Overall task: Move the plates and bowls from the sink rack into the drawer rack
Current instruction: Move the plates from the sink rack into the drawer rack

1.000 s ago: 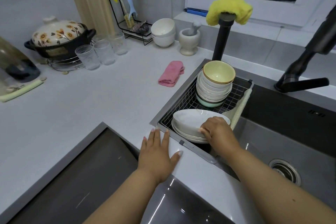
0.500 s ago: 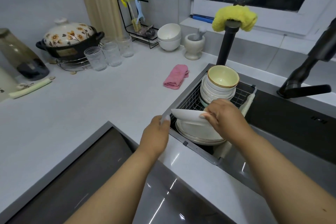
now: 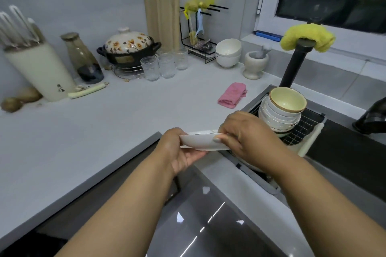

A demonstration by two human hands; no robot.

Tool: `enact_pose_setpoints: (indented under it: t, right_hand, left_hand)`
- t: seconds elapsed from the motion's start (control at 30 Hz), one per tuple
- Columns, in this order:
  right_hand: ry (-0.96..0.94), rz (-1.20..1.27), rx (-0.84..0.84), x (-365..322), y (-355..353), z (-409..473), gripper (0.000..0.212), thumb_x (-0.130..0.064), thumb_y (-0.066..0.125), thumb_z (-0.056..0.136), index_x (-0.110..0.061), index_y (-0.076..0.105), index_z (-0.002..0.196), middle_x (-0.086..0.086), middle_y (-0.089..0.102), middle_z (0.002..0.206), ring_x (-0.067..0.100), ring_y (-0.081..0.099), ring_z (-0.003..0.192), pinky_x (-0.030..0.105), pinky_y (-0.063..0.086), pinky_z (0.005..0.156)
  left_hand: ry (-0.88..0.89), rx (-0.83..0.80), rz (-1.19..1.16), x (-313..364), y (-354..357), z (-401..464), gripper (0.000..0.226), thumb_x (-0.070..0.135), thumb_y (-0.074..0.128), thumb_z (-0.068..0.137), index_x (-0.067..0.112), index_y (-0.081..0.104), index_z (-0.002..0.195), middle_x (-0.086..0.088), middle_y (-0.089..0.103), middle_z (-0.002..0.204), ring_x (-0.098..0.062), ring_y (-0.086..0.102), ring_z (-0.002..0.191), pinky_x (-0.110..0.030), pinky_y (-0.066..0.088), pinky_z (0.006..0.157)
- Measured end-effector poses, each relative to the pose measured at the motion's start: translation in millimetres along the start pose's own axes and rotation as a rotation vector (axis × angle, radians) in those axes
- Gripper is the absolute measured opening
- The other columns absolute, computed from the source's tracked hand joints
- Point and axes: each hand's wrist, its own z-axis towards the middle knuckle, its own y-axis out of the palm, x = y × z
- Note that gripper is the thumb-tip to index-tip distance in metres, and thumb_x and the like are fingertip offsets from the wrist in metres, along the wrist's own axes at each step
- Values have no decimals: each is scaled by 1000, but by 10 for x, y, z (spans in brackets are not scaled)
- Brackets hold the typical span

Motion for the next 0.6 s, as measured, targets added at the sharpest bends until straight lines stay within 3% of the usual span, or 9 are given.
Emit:
enact_pose_setpoints:
  t: [0.1, 0.2, 0.33, 0.47, 0.53, 0.6]
  right_hand:
    - [16, 102, -52, -187, 72, 110, 41, -46, 46, 87, -14, 65, 71, -5, 56, 66, 8, 43, 65, 14, 26, 60]
    - [74, 202, -108, -416, 185, 224, 56, -57, 36, 88, -11, 63, 71, -3, 58, 68, 12, 48, 70, 13, 33, 63]
    - [183, 312, -40, -760, 354, 378, 50, -60, 32, 88, -22, 65, 87, -11, 58, 86, 8, 47, 87, 9, 31, 76]
    - [323, 364, -11, -1087, 633, 532, 53, -58, 32, 91, -19, 64, 104, -8, 59, 104, 14, 47, 105, 22, 29, 86]
    - [389, 378, -22, -1268, 801, 580, 62, -67, 23, 84, -22, 64, 98, -5, 61, 98, 19, 50, 100, 30, 35, 85]
    - [476, 414, -109, -1479, 985, 617, 42, -71, 20, 79, -37, 43, 72, -11, 44, 73, 20, 41, 82, 31, 33, 72]
  left_hand:
    - [54, 69, -51, 34, -214, -158, 30, 1, 31, 82, -2, 51, 104, -23, 62, 94, -39, 66, 79, -41, 57, 49]
    - [120, 159, -65, 64, -512, -290, 39, 3, 31, 85, 5, 52, 118, -21, 63, 103, -38, 66, 83, -38, 57, 48]
    - [196, 254, -130, 107, -932, -564, 26, 15, 36, 98, 6, 48, 119, -16, 63, 97, -32, 65, 79, -36, 54, 43]
    - [260, 340, -223, 58, -1427, -863, 24, 23, 37, 101, 9, 52, 113, -14, 65, 99, -31, 66, 82, -38, 55, 45]
    - [283, 373, -270, 4, -1692, -1047, 21, 24, 38, 101, 11, 53, 105, -14, 65, 99, -31, 66, 83, -41, 55, 50]
    - [305, 411, -306, -49, -1960, -1256, 20, 24, 38, 101, 12, 54, 98, -14, 65, 97, -31, 65, 83, -42, 53, 54]
